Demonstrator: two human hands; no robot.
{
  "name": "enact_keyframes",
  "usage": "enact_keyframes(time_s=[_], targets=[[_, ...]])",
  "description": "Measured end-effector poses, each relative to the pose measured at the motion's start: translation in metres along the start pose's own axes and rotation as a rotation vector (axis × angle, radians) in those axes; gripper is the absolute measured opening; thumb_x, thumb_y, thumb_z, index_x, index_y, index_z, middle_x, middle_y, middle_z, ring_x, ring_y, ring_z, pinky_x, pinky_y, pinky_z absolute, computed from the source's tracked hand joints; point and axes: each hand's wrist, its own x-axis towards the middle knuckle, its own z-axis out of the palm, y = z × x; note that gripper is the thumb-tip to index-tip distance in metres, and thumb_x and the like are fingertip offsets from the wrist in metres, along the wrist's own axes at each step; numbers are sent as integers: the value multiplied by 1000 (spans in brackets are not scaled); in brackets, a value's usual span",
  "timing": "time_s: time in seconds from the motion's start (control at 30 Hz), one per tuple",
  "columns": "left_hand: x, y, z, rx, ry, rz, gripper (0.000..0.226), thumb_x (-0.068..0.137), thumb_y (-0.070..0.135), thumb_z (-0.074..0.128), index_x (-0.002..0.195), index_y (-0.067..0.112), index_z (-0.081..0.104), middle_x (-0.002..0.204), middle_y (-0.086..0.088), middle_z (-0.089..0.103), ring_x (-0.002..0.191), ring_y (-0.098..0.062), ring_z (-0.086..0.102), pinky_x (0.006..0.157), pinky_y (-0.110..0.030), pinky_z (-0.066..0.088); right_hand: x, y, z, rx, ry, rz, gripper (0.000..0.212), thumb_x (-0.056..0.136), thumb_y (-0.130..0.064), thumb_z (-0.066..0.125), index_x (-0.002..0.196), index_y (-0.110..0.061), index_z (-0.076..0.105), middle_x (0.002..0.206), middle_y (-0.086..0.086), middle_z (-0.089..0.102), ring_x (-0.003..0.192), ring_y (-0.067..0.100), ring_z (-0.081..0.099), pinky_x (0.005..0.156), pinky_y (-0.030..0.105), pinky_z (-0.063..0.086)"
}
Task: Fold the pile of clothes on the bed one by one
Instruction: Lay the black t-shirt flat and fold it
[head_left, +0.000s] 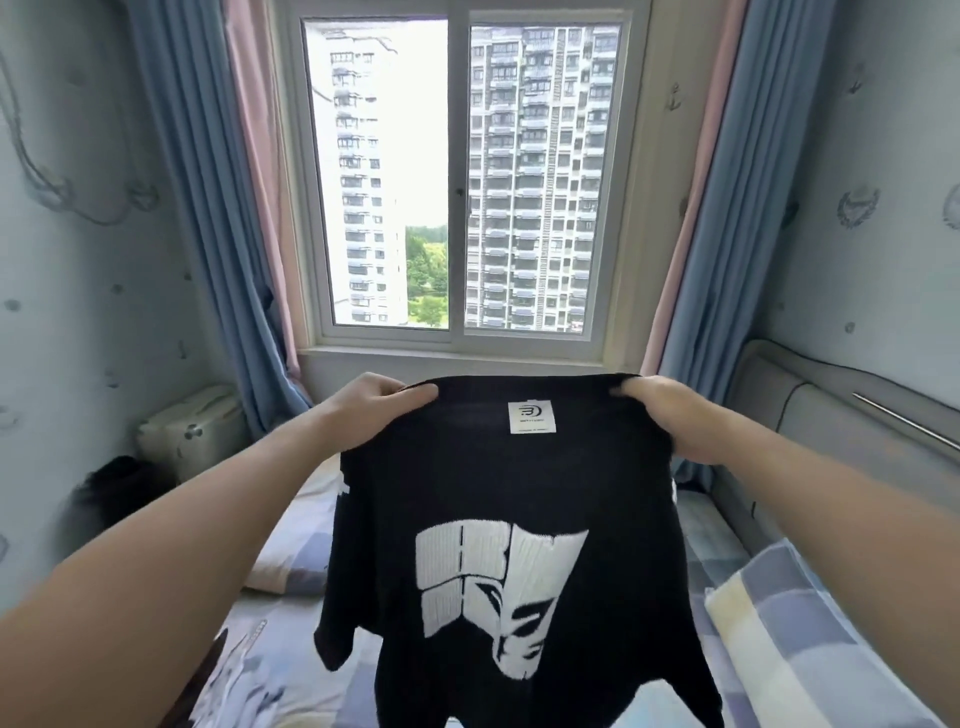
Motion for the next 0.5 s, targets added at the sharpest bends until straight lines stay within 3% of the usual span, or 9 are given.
enact_keyframes(time_s=[0.07,0.17,0.23,0.33,0.4,0.5], targets=[[-24,11,4,-19,-60,-23,68,68,72,73,97,11,77,96,-18,74,89,-32,73,90,-43,57,-20,9,-14,10,-126,-28,37,92,-37,71,116,-10,72,112,16,74,103,35,72,90,49,59],[-46,23,5,16,-156,-45,35,75,44,84,99,18,78,99,-8,78,93,-26,75,87,-40,59,-43,19,-36,-16,-349,-49,54,78,-31,87,125,-13,68,120,16,72,112,36,69,85,45,60],[-53,23,6,99,-168,-39,15,82,24,82,96,19,78,96,-4,78,91,-22,75,82,-34,59,-54,26,-46,-115,-401,-54,49,76,-20,88,120,-11,69,117,18,72,109,38,70,83,43,60],[-57,8,9,135,-102,-36,4,87,16,78,86,18,74,82,-1,73,80,-20,70,74,-30,54,-62,41,-48,-417,-290,-115,17,82,-8,80,99,-9,75,103,17,75,97,33,73,85,40,61],[-56,-10,14,120,-74,-49,5,90,19,75,86,17,73,79,-4,68,78,-21,64,76,-34,50,-60,56,-44,-558,-221,-126,3,87,-12,77,90,-13,77,89,9,77,86,24,74,78,30,59],[-49,-49,30,43,-39,-80,10,95,20,69,101,12,74,92,-12,74,85,-26,68,84,-38,55,-52,83,-35,-591,-170,-104,13,94,-26,71,86,-18,78,83,3,76,80,15,72,76,26,56]])
